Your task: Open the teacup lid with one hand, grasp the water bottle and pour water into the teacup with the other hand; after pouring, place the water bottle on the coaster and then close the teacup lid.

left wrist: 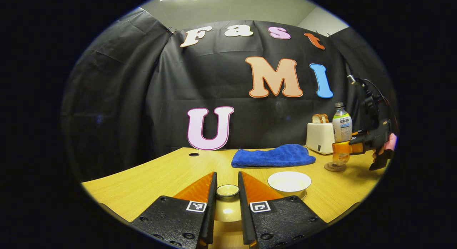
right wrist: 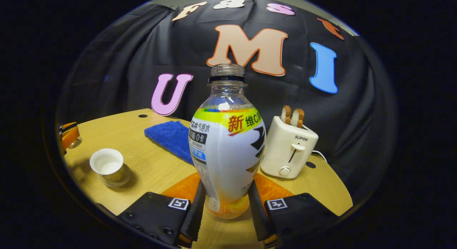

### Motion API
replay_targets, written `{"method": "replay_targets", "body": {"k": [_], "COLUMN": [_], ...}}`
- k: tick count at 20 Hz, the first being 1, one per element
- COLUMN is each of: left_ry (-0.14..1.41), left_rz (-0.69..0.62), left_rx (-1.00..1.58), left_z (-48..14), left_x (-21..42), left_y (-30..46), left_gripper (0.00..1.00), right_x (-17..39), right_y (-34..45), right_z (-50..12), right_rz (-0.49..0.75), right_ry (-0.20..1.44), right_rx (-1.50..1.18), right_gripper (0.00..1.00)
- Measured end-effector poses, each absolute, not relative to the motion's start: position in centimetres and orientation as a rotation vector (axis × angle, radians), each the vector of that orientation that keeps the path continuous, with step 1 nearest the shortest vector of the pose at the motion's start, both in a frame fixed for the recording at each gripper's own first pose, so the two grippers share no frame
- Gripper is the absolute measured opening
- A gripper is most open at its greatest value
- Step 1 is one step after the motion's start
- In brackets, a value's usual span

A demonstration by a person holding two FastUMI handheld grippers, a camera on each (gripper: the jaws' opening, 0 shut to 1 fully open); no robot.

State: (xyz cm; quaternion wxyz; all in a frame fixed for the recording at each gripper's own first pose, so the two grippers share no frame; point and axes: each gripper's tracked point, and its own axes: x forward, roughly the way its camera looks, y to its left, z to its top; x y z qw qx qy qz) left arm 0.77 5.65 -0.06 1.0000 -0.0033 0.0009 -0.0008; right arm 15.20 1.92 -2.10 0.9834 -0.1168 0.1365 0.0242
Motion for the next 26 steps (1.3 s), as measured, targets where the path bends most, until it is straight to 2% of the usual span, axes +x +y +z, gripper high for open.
{"method": "replay_targets", "body": {"k": [8, 9, 15, 17, 18, 23, 26], "left_ry": [0.002, 0.002, 0.002, 0.002, 0.001, 0.001, 0.001], "left_rz": [-0.001, -0.001, -0.002, -0.002, -0.002, -0.003, -0.003], "left_rx": [-0.007, -0.007, -0.007, -0.007, -0.007, -0.007, -0.007], "left_z": [-0.1, -0.1, -0.1, -0.1, -0.1, -0.1, -0.1], "left_x": [0.8, 0.8, 0.8, 0.8, 0.8, 0.8, 0.8], "left_y": [5.7, 5.7, 5.7, 5.7, 5.7, 5.6, 5.6], "left_gripper": [0.29, 0.29, 0.29, 0.29, 0.29, 0.29, 0.29], "right_x": [16.6, 16.8, 16.7, 16.7, 16.6, 16.3, 15.8], "right_y": [0.8, 0.4, 0.0, 0.0, 0.0, -0.2, -0.2], "right_z": [-4.2, -4.4, -4.4, -4.4, -4.4, -4.9, -5.6], "right_rz": [0.025, 0.021, 0.014, 0.011, 0.011, 0.025, 0.033], "right_ry": [0.315, 0.322, 0.310, 0.308, 0.308, 0.321, 0.332], "right_rx": [-0.071, -0.066, -0.074, -0.069, -0.067, -0.038, -0.034], "right_gripper": [0.63, 0.65, 0.65, 0.63, 0.70, 0.77, 0.88]}}
